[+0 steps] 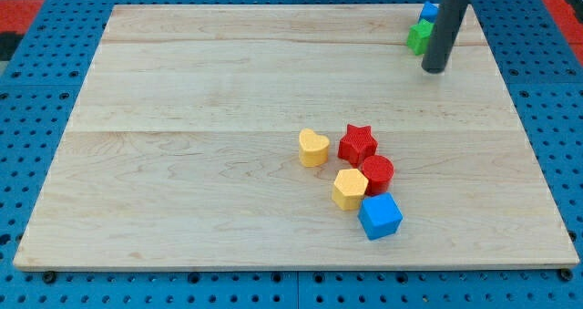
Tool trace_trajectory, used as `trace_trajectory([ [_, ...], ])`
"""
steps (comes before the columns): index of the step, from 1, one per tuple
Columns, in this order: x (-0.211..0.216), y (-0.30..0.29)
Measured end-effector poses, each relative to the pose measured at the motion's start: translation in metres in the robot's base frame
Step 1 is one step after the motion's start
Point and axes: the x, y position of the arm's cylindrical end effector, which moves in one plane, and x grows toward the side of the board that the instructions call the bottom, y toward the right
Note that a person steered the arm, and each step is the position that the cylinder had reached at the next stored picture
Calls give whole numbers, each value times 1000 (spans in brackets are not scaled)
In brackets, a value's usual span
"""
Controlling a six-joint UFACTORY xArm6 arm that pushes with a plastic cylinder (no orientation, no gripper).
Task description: Place the red star at the bottom of the green star
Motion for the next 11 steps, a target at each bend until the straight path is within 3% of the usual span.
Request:
trace_trajectory([
  [2, 34, 0],
  [4, 157, -18],
  [6, 140, -112],
  [9, 64, -226],
  [10, 36, -205],
  [11, 26, -235],
])
